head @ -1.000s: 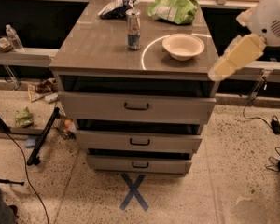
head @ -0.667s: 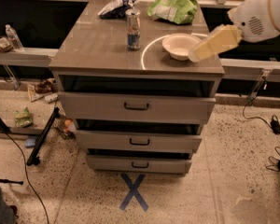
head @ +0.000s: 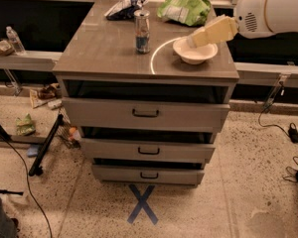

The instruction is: Knock redbull can over

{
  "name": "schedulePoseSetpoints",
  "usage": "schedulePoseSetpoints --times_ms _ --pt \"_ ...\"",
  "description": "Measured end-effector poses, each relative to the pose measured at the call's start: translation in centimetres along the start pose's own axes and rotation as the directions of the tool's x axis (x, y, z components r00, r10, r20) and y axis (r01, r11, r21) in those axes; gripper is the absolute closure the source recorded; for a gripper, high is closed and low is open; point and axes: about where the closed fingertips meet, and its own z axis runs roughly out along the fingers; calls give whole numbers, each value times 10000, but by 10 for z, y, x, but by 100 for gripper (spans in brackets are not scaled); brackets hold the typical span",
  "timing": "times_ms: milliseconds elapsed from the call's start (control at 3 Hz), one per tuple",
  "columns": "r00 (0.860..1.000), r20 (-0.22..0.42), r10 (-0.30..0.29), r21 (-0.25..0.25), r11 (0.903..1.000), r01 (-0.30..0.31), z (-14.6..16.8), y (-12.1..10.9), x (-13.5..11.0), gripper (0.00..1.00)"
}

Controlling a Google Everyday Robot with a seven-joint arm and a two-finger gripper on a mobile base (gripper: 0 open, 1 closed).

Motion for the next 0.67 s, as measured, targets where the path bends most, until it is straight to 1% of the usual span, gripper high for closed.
schedulePoseSetpoints --times_ms 333,667 --pt "10000 1 1 0 10000 -1 0 0 0 0" --pt "9980 260 574 -132 9983 -571 21 6 1 0"
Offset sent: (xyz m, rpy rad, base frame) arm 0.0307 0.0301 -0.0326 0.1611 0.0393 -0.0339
